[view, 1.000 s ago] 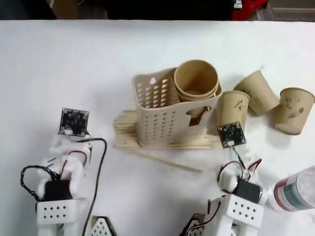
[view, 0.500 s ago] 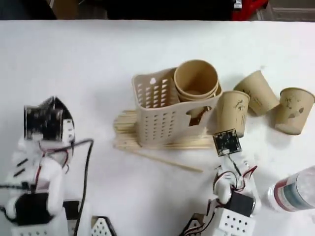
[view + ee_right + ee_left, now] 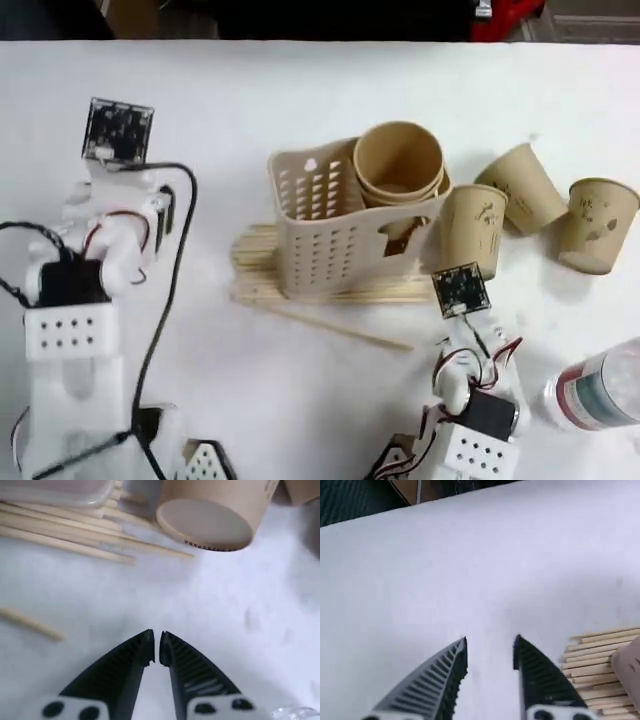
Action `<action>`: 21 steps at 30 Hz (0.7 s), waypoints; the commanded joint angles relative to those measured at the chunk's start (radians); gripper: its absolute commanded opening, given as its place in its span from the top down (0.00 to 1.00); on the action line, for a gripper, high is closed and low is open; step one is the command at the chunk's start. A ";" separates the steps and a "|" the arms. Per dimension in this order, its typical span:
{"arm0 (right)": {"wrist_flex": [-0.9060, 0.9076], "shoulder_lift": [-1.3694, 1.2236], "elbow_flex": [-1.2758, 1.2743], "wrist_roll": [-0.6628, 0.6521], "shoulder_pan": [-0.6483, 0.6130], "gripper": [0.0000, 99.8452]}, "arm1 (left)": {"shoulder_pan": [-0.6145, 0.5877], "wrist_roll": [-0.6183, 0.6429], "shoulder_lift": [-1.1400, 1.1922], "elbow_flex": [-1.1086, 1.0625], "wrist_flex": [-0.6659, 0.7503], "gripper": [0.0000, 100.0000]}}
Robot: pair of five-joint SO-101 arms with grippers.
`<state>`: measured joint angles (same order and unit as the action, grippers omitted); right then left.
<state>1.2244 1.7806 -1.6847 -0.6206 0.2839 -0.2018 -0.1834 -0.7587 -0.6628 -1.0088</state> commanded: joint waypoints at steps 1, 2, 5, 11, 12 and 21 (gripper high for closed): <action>0.051 0.007 -0.005 -0.005 -0.016 0.96 | 0.041 0.012 0.044 0.057 -0.017 0.76; 0.048 0.008 -0.005 -0.002 -0.016 0.96 | 0.051 0.011 0.054 0.055 -0.025 0.77; -0.033 0.008 -0.005 -0.002 -0.041 0.96 | 0.070 0.006 0.073 0.029 -0.025 0.82; -0.131 0.005 -0.005 0.000 -0.173 0.97 | 0.074 0.006 0.076 -0.026 0.005 0.96; -0.130 -0.001 -0.005 0.000 -0.202 0.97 | 0.073 0.006 0.076 -0.034 0.005 0.95; 0.053 0.007 -0.005 -0.008 -0.325 0.96 | 0.073 0.011 0.076 -0.109 0.028 0.84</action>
<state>1.2612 1.7806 -1.6847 -0.6206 -0.0138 -0.1465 -0.1834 -0.6851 -0.7702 -1.0196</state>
